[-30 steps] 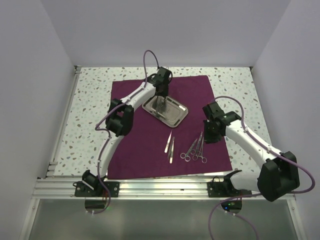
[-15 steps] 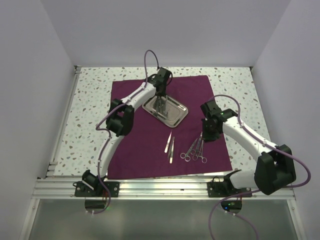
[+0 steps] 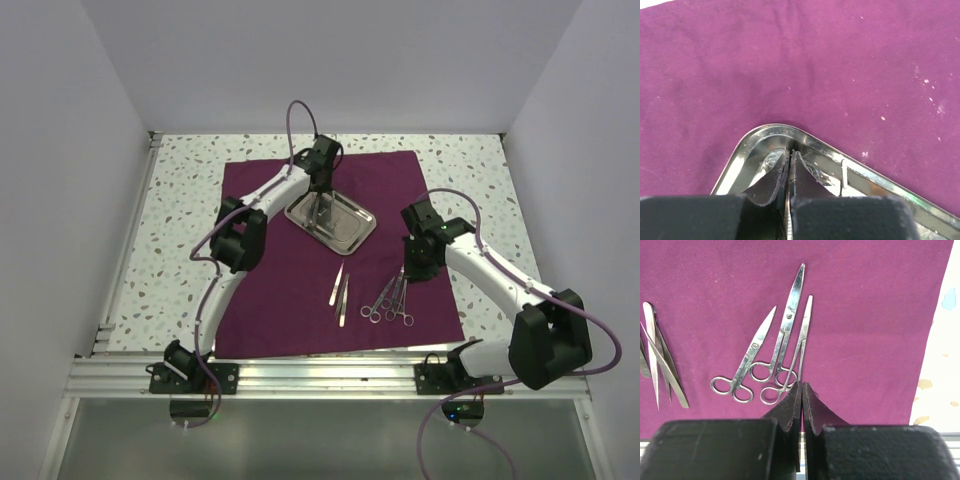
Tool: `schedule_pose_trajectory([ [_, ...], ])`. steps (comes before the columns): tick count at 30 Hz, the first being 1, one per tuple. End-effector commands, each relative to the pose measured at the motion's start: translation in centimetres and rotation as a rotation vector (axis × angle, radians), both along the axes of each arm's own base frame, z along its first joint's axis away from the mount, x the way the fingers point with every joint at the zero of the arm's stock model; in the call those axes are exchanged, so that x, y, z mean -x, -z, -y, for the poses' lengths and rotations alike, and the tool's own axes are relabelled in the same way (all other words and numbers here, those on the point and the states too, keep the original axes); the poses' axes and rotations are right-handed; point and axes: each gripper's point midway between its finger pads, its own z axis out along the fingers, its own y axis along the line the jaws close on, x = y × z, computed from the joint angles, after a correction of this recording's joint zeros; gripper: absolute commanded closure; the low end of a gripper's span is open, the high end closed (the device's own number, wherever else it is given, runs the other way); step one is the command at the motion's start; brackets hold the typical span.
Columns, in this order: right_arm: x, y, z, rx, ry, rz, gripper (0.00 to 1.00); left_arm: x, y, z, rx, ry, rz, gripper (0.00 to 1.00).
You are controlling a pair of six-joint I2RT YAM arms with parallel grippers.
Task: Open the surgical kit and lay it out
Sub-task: Pick up the medical item from the container.
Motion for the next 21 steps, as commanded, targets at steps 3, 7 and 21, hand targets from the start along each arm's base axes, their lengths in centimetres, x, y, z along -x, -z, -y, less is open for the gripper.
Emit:
schedule_pose_trajectory([
  [3, -0.9, -1.1, -0.5, -0.034, -0.010, 0.054, 1.00, 6.8, 6.6, -1.5, -0.054, 0.056, -0.305, 1.00],
  [7, -0.9, -1.3, -0.6, -0.047, -0.005, 0.063, 1.00, 5.6, 3.2, -0.5, 0.002, 0.065, -0.236, 1.00],
  [21, -0.9, -2.3, -0.9, -0.078, -0.003, 0.099, 1.00, 3.8, -10.0, 0.7, 0.169, 0.066, -0.029, 1.00],
])
